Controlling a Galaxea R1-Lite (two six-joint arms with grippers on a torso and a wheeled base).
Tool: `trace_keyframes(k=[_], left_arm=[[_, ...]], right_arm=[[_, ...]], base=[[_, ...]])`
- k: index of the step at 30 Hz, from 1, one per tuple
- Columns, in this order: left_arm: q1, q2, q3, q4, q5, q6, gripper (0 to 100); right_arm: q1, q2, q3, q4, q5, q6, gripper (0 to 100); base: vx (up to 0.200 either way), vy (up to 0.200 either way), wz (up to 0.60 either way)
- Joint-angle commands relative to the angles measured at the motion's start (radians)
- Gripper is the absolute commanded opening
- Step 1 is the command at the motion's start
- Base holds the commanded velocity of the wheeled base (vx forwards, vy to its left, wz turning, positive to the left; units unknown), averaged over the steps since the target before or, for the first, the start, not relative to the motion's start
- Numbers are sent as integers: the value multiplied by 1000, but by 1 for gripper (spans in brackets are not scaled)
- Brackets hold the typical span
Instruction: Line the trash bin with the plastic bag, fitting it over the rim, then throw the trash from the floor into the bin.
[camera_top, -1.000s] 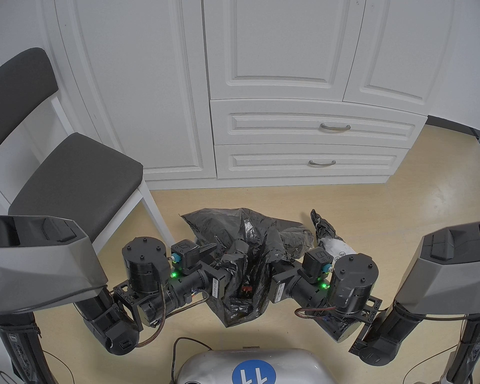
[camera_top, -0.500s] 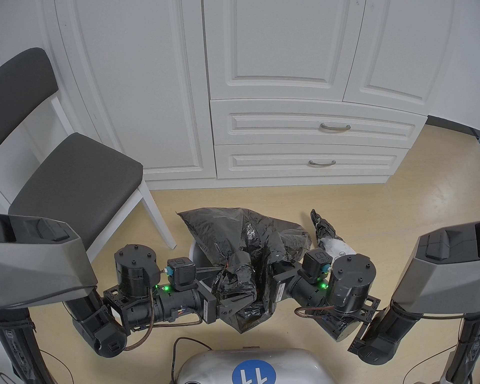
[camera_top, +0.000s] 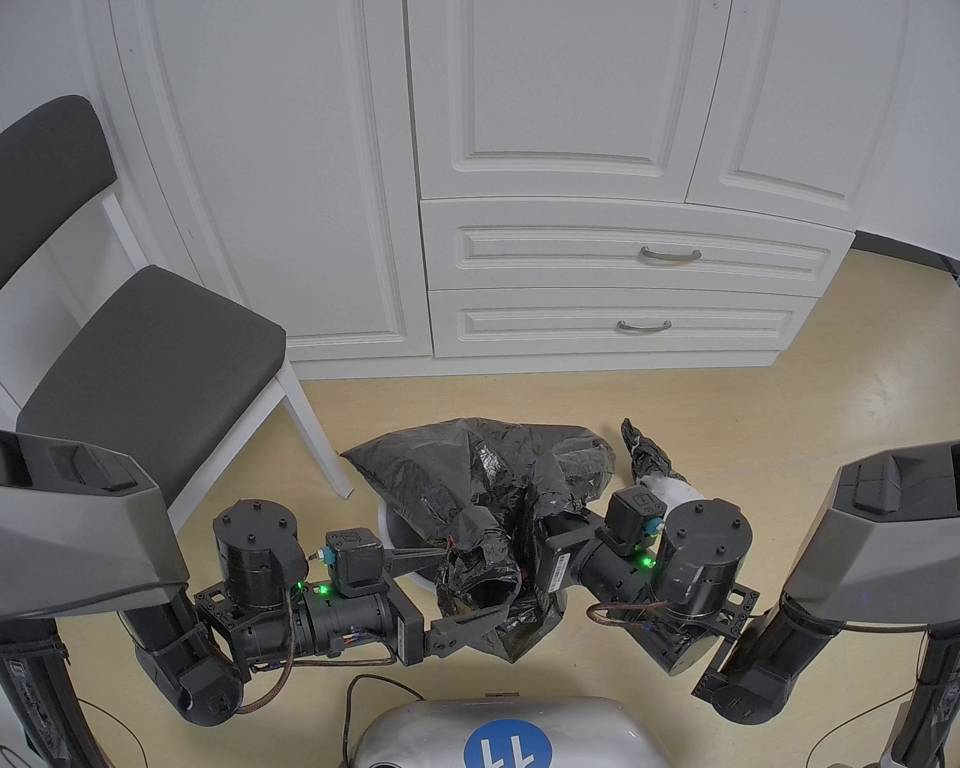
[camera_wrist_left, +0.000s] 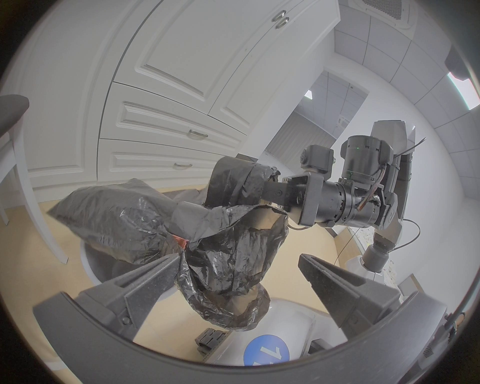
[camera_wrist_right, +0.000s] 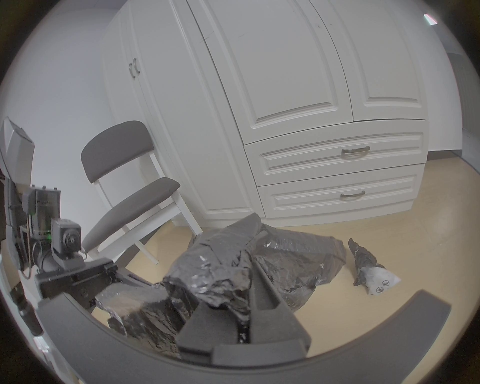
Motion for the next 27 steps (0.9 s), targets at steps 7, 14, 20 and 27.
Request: trace_keyframes(k=[7,14,20,27], left_arm=[[-81,32,-10,0,90,5,100],[-127,33,-30,1,192,2,100],[-167,33,-33,1,271,0,100],[-240,47,-98,13,432,-1,100]], right_arm=[[52,-73,-121,198,-50,171,0],[66,-130,-305,552,-170,338,0],[62,-132,-418,709,-227,436,0],[59,-152,-518,884,-245,549,0]], base=[[0,0,0],[0,0,0],[0,0,0],[0,0,0]])
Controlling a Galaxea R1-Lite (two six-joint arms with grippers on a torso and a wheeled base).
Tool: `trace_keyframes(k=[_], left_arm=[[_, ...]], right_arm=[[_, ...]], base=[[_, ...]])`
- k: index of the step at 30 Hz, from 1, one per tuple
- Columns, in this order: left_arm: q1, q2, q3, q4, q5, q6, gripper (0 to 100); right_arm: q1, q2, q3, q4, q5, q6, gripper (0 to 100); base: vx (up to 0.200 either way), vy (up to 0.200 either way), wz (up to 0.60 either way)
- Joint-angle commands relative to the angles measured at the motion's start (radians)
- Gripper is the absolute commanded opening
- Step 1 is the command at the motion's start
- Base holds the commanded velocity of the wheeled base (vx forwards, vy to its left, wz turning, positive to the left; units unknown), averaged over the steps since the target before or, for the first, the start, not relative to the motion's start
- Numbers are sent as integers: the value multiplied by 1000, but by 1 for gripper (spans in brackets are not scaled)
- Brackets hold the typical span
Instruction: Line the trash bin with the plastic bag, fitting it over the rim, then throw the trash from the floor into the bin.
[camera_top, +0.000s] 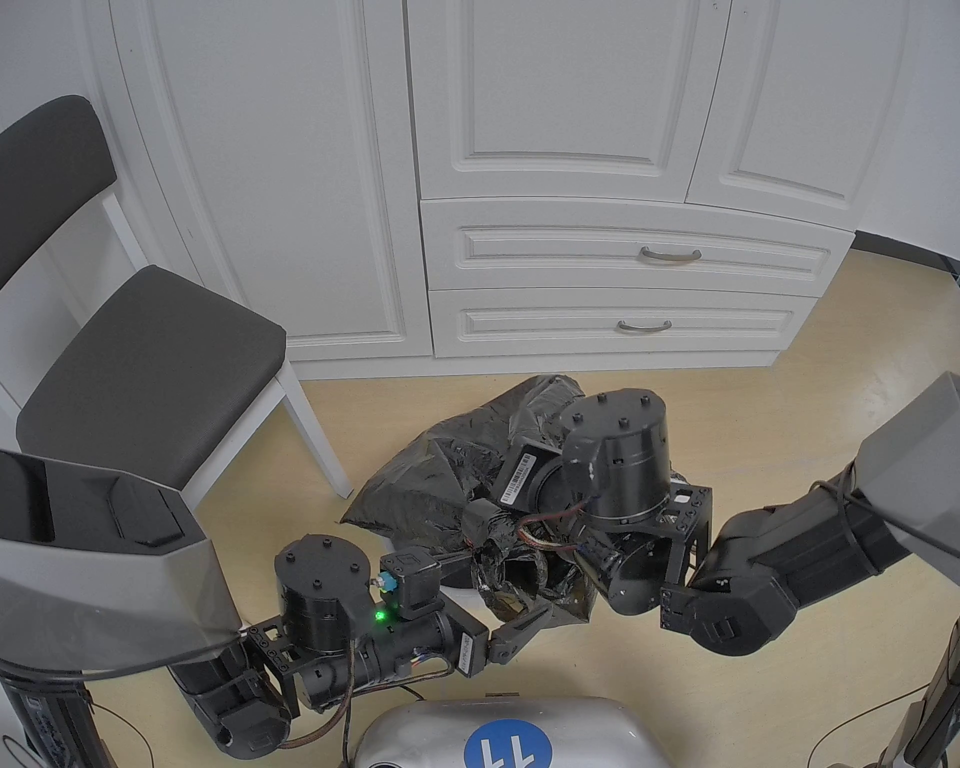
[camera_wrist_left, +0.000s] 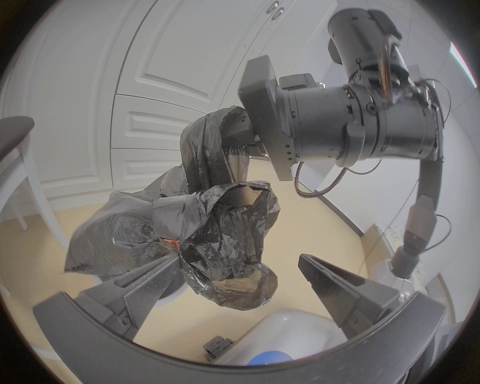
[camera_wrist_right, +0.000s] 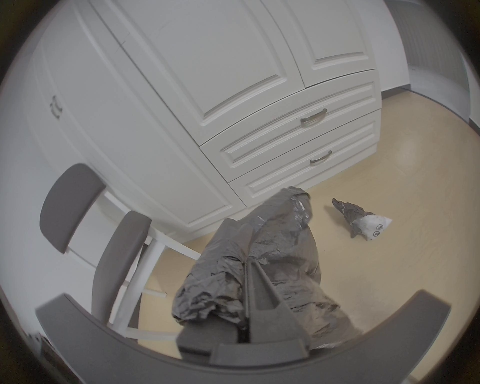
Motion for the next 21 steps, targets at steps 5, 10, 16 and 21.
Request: trace_keyframes(k=[5,10,16,21], left_arm=[[-93,30,-89,13,182,-4,100],[-96,36,-97,13,191,-5,100],[-114,55,-164,76,257,-38,100],[-137,67,-230,140,307,-113,100]], right_arm=[[-4,-30,-125,193,-30,102,0],[-6,-17,-133,222,-30,109,0],[5,-10,-140,260,-32,111,0],[5,-8,-157,302,-32,135,0]], base=[[0,0,0],[0,0,0],[0,0,0],[0,0,0]])
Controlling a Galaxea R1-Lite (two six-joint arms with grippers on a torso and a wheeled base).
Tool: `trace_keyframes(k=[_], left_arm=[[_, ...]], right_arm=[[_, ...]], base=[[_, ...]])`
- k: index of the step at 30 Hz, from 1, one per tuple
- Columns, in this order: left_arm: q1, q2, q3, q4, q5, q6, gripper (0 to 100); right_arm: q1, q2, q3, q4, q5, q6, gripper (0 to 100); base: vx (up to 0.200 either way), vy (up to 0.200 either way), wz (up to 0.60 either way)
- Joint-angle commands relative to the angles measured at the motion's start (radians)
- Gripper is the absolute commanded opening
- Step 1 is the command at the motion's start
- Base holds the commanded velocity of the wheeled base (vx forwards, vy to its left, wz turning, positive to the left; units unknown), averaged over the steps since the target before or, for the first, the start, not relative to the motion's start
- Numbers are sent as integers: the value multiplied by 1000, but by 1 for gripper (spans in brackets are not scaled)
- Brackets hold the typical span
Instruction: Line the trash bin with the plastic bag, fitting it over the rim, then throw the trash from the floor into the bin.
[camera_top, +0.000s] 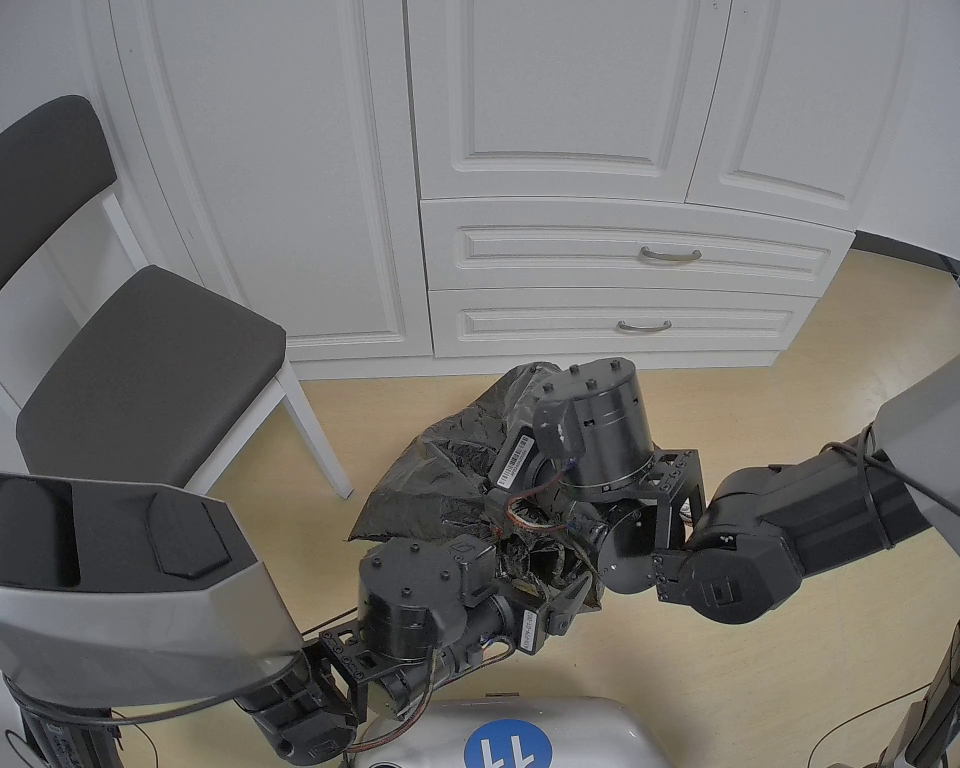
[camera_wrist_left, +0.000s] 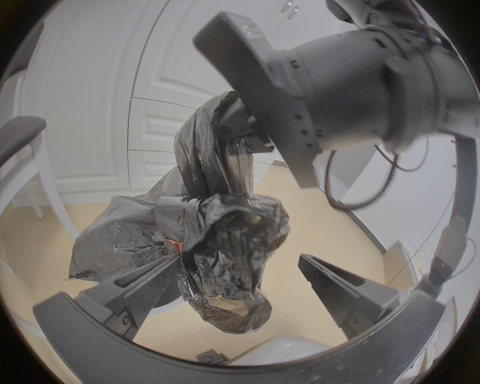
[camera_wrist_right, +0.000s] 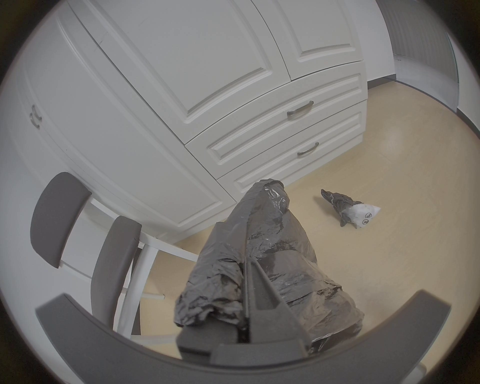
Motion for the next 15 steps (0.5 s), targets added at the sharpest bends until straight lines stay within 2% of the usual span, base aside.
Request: trace_keyframes(k=[1,6,7,15], left_arm=[[-22,23,-76,43,37,-51,100],[-24,37,-131,66,75,-103,100],[-22,47,-158,92,104,-113,100],[-14,77,-268,242,187,-195,100]], right_arm=[[2,5,-25,43,2,21,0],[2,5,-44,81,0,43,0],[2,5,-48,89,0,49,0],[2,-6,-50,90,0,51,0]], base=[[0,0,0],[0,0,0],[0,0,0],[0,0,0]])
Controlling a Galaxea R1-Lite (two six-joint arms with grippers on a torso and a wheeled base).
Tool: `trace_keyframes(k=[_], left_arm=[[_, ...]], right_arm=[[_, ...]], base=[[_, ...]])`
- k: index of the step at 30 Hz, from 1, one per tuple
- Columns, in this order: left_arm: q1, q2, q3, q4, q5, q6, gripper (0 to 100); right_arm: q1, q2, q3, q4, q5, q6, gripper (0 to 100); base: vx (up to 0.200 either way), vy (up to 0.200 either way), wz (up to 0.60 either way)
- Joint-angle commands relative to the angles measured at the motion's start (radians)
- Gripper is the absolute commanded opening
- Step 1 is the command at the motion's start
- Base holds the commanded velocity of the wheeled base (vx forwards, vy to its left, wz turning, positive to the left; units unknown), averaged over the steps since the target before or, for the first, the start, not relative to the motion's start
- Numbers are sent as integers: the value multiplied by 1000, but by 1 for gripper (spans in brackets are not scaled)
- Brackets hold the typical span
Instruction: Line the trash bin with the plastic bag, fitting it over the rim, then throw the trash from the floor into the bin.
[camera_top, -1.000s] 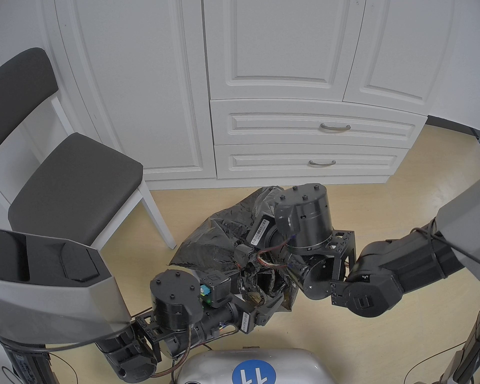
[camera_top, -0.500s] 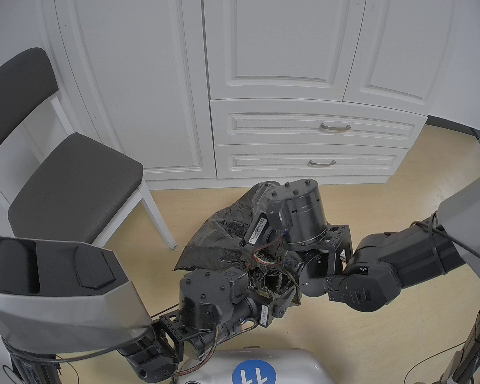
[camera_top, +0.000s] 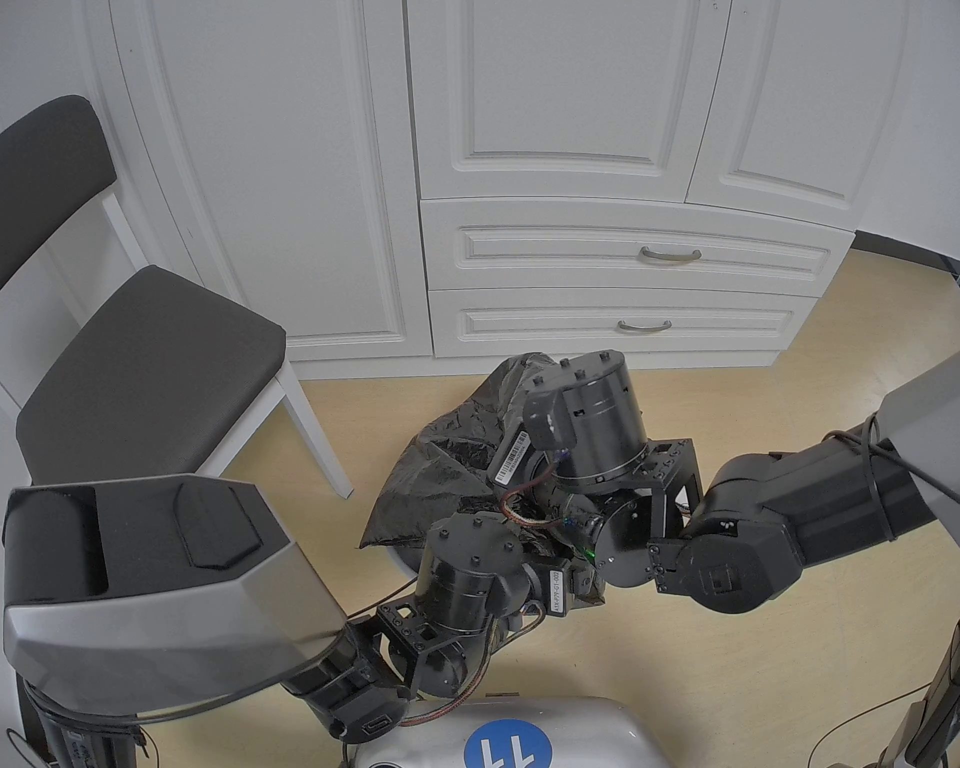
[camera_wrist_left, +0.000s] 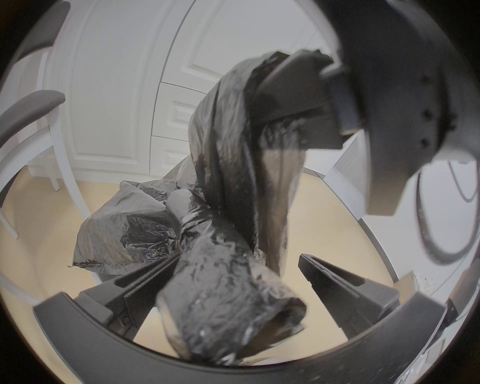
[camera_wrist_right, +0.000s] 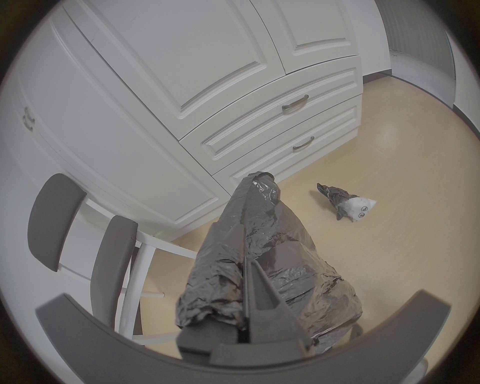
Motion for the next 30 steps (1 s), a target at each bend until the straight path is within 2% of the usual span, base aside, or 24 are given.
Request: trace_keyframes(k=[1,13,20,21,30], left_arm=[[3,26,-69,46,32,-38,100],[9,83,-178,80,107,-84,100],[11,97,-197,81,133,-91,100],[11,97,-197,81,133,-91,0],[12,84,-188,81,133,-91,0]], right_arm=[[0,-8,-3,-1,0,1,0],[5,-12,-4,1,0,7,0],[11,-20,-4,2,0,7,0],[11,-21,-4,2,0,7,0],[6,-43,-4,36,-15,4,0]], base=[[0,0,0],[0,0,0],[0,0,0],[0,0,0],[0,0,0]])
